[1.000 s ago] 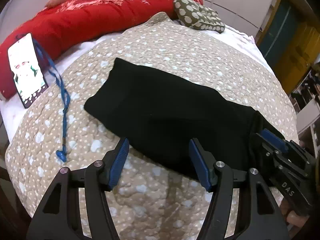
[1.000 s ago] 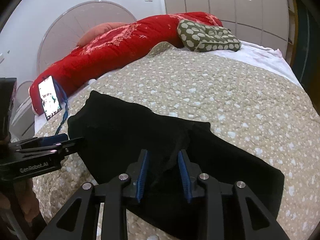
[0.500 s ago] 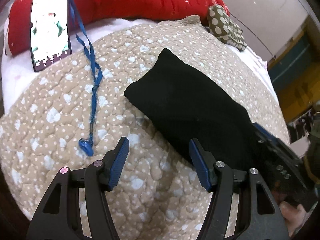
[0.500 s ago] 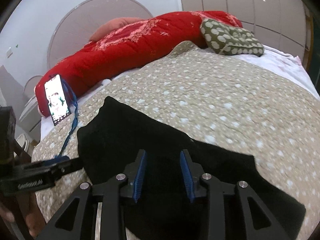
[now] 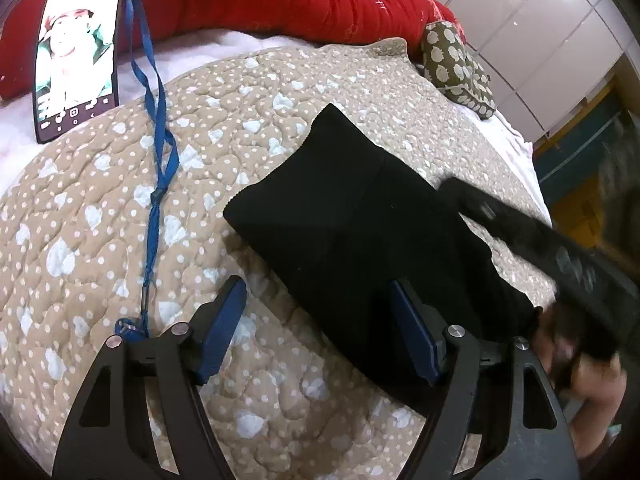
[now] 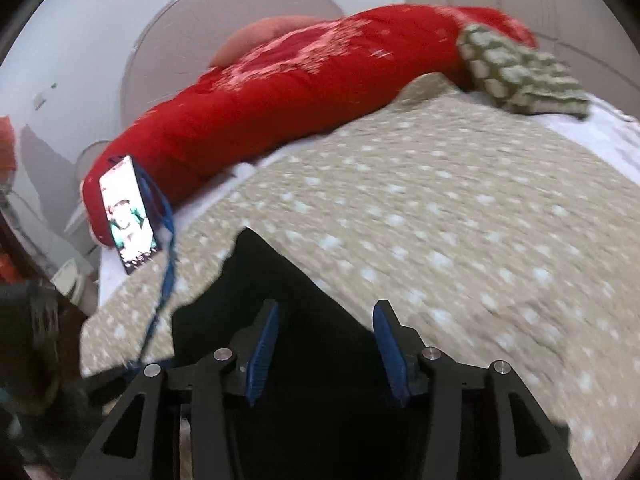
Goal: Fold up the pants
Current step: 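Grasp the end of the black pants strip with the left gripper and lift it, then fold the lifted end over the strip with the left gripper and release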
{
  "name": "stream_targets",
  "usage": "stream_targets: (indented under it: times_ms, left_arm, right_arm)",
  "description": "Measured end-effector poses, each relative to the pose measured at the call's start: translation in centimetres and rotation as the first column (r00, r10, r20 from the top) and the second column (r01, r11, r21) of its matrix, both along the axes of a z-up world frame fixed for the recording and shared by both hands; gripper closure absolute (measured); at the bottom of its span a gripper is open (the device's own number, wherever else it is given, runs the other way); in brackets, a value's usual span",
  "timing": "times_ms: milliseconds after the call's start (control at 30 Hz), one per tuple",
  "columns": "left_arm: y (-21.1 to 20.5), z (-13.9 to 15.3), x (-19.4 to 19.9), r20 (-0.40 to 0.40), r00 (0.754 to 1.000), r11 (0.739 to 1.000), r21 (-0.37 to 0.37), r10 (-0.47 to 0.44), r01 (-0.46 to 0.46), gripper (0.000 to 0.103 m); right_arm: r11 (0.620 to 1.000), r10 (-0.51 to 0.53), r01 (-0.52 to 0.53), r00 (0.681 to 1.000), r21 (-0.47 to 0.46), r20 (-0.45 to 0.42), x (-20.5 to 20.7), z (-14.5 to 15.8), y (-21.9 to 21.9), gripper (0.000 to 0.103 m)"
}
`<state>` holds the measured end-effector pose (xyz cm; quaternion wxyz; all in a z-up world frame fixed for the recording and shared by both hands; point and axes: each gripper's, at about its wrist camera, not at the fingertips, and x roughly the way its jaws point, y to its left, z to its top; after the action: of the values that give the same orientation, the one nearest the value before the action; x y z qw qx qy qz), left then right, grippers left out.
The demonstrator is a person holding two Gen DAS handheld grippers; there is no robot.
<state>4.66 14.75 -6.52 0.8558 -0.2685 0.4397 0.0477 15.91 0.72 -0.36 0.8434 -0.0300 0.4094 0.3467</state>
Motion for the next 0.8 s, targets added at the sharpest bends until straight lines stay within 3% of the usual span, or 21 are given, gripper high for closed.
stream_targets:
  times_ms: [167, 233, 333, 367, 400, 433, 500, 600, 700, 800]
  left_arm:
    - [-0.3, -0.3, 0.4, 0.03, 0.999, 1.0, -0.013, -0.014, 0.014, 0.016]
    - [-0.4, -0.4, 0.6, 0.041, 0.999, 1.0, -0.005, -0.019, 0.019, 0.015]
    - [-0.3, -0.4, 0.9, 0.072, 0.997, 1.0, -0.011, -0.028, 0.028, 0.017]
    - [-0.3, -0.4, 0.9, 0.086, 0.996, 0.999, -0.011, -0.031, 0.032, 0.036]
    - [-0.3, -0.3, 1.0, 0.09, 0.995, 0.999, -0.008, -0.043, 0.044, 0.067]
    - [-0.3, -0.2, 1.1, 0.086, 0.995, 0.998, -0.01, -0.06, 0.061, 0.071]
    - [-0.2, 0.4, 0.7, 0.115, 0.99, 0.996, -0.029, -0.077, 0.081, 0.071]
    - [-0.9, 3.1, -0.9, 0.195, 0.975, 0.994, 0.0, -0.105, 0.107, 0.071]
    - [-3.4, 6.2, -2.5, 0.271, 0.944, 0.982, 0.073, -0.188, 0.175, 0.071]
    - [-7.4, 8.0, -3.5, 0.305, 0.903, 0.953, 0.124, -0.303, 0.278, 0.071]
  right_arm:
    - [0.99, 0.133, -0.135, 0.99, -0.041, -0.055, 2.6, -0.9, 4.6, 0.051]
    - [0.974, 0.215, -0.221, 0.971, -0.053, -0.105, 3.3, -2.0, 6.3, 0.049]
    - [0.968, 0.234, -0.242, 0.965, -0.061, -0.115, 3.6, -3.4, 7.3, 0.05]
    - [0.97, 0.23, -0.237, 0.966, -0.047, -0.115, 3.6, -3.5, 7.2, 0.06]
    - [0.973, 0.224, -0.229, 0.968, -0.03, -0.115, 3.5, -3.4, 7.0, 0.066]
    - [0.974, 0.225, -0.225, 0.967, 0.012, -0.119, 3.3, -3.1, 6.5, 0.075]
    - [0.976, 0.212, -0.207, 0.973, 0.061, -0.093, 3.0, -2.1, 5.5, 0.079]
    - [0.963, 0.18, -0.168, 0.983, 0.209, -0.042, 1.7, 0.7, 2.2, 0.08]
    - [0.924, 0.121, -0.121, 0.992, 0.361, 0.022, -0.4, 4.3, -3.3, 0.08]
    - [0.889, 0.045, -0.074, 0.996, 0.452, 0.074, -2.9, 6.7, -9.3, 0.081]
